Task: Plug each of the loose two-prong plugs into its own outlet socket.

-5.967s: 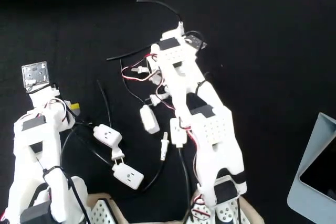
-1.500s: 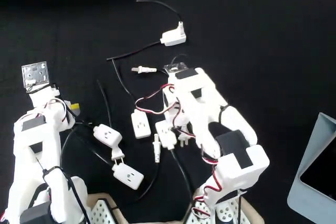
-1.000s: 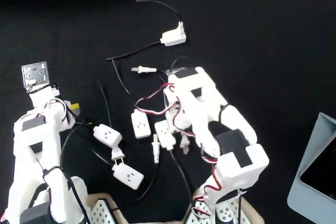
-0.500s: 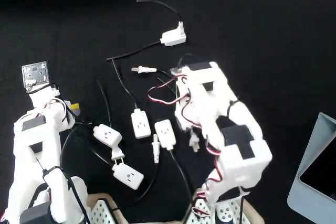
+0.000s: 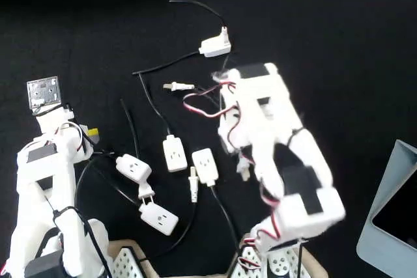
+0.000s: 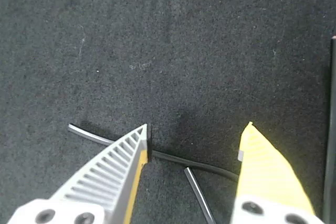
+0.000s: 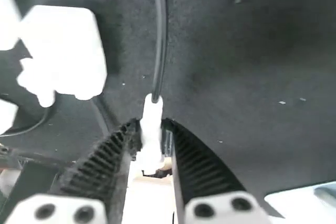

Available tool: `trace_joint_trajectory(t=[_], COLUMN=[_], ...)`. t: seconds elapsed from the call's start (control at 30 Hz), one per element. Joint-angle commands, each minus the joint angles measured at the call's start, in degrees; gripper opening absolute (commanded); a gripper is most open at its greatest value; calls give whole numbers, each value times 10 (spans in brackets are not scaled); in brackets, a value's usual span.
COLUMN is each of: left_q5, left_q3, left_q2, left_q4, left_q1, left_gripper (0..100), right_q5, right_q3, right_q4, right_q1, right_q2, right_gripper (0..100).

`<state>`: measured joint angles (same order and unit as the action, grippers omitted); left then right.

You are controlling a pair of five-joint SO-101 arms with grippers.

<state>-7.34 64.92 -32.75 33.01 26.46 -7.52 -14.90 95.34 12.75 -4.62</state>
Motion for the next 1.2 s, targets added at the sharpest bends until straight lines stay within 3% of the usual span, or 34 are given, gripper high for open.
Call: trace_joint_trajectory(t=[0.0,0.33,0.7,0.9,1.07,1.17], left_q5=[4,4,5,5,7,43], left_q3=[-11,-29,-67,-67,-80,-100], left_q2=[-11,-12,-12,-12,-12,-12], left_q4=[-11,-11,-7,-10,-7,-10], left_q1=[0,-53,-96,-126,-160,-176], left_gripper=[278,278,278,278,279,282], right_q5=[-1,0,48,48,48,49], right_q3=[29,-7,-197,-306,-361,-379], right_q4=[15,-44,-330,-505,-570,-582], right_q1=[-4,-3,141,181,209,225], right_q2=[121,304,424,438,441,442], right_gripper=[11,11,11,11,11,11])
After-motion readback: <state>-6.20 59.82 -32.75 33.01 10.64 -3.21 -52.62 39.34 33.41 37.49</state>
